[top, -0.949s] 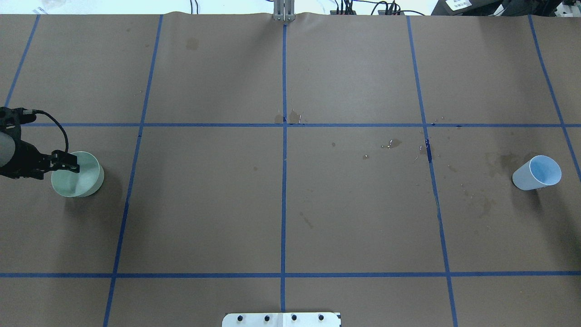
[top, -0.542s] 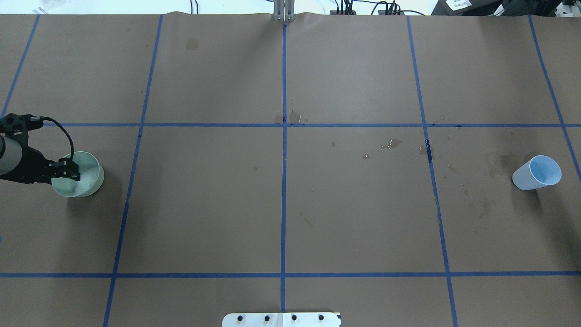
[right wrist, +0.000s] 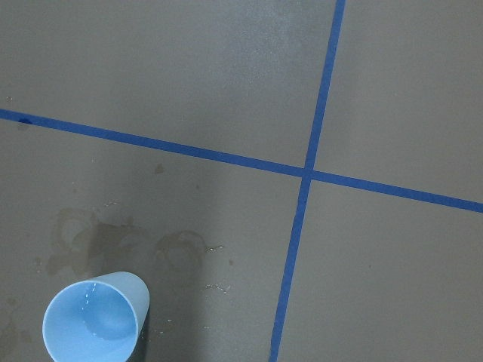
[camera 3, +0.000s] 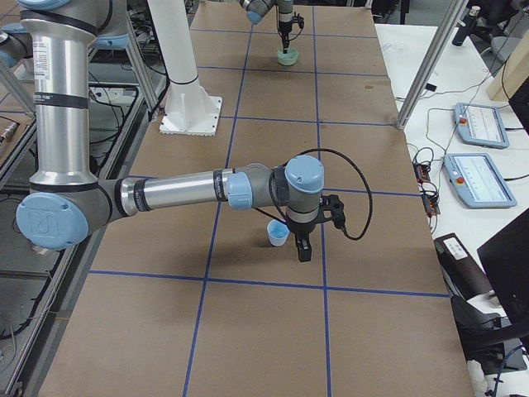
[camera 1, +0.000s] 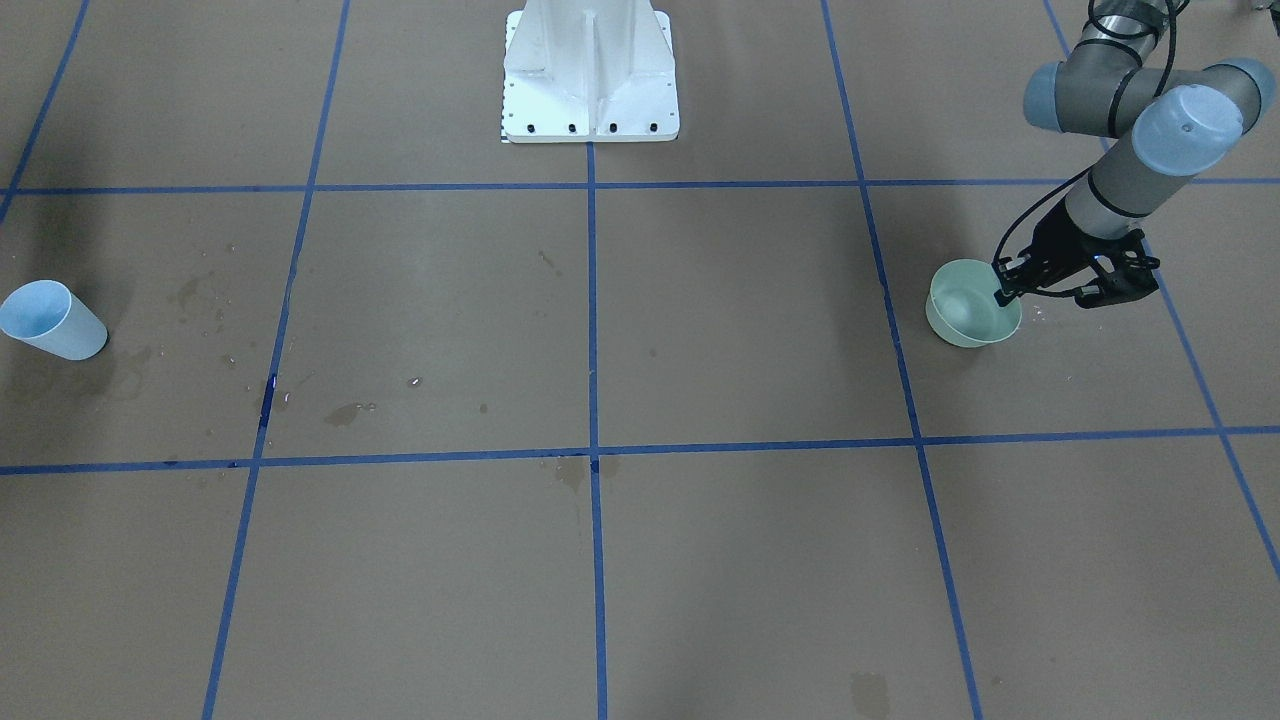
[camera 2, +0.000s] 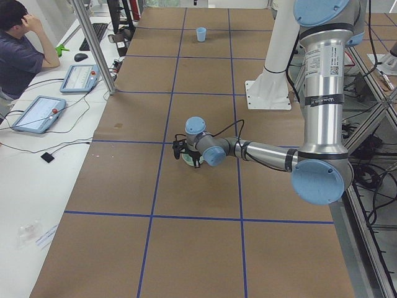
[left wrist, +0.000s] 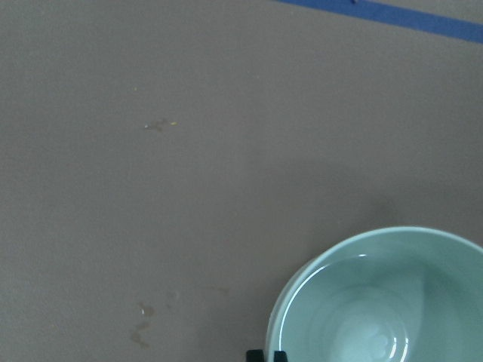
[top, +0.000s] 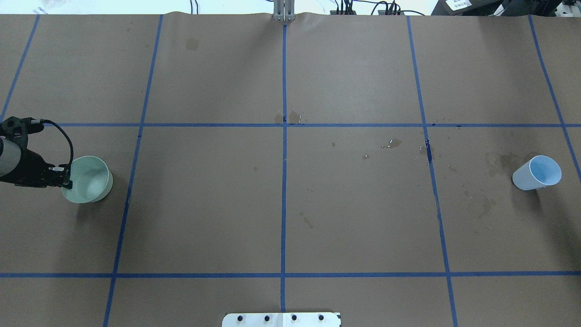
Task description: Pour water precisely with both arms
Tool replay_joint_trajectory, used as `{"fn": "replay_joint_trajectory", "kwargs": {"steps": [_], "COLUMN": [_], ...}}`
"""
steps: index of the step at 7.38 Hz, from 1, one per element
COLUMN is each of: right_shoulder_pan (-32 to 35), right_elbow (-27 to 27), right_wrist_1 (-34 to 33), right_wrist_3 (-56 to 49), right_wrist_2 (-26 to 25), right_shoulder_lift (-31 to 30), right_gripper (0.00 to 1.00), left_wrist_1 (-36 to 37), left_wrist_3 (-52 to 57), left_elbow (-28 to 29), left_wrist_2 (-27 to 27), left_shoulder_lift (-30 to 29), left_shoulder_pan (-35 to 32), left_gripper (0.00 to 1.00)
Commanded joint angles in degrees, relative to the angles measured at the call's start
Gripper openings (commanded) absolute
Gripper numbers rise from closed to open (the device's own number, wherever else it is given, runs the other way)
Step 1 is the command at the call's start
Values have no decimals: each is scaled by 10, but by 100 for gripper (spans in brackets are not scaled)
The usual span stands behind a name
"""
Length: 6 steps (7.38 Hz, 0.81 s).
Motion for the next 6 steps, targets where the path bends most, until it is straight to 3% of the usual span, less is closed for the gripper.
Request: {"fn": "replay_joint_trajectory", "kwargs": {"steps": [1,2,3,4,6], "right_shoulder_pan": [0,0,0,2,2], "right_elbow": [-1,-3,-11,-7,-4], "right_wrist_1": [-3,-3,1,2,3], "right_wrist_3": [0,1,0,0,-1], "right_wrist_2": [4,5,37,60,58], "right_shoulder_lift": [0,-4,-10,-15,-15], "right_gripper": [100,100,100,100,100], "left_wrist_1": [50,118,216,307,348], "left_wrist_3": [0,-1,-4,-36,-170], "left_elbow": [-33,-62,-83,-79,-14], "left_wrist_2": [-63,-83,-83,-83,-59], "left_shoulder_lift": [-18,-62,-126,-225,-382], "left_shoulder_pan": [-35,-53,-53,-50,29], "left_gripper": [0,0,0,0,0]}}
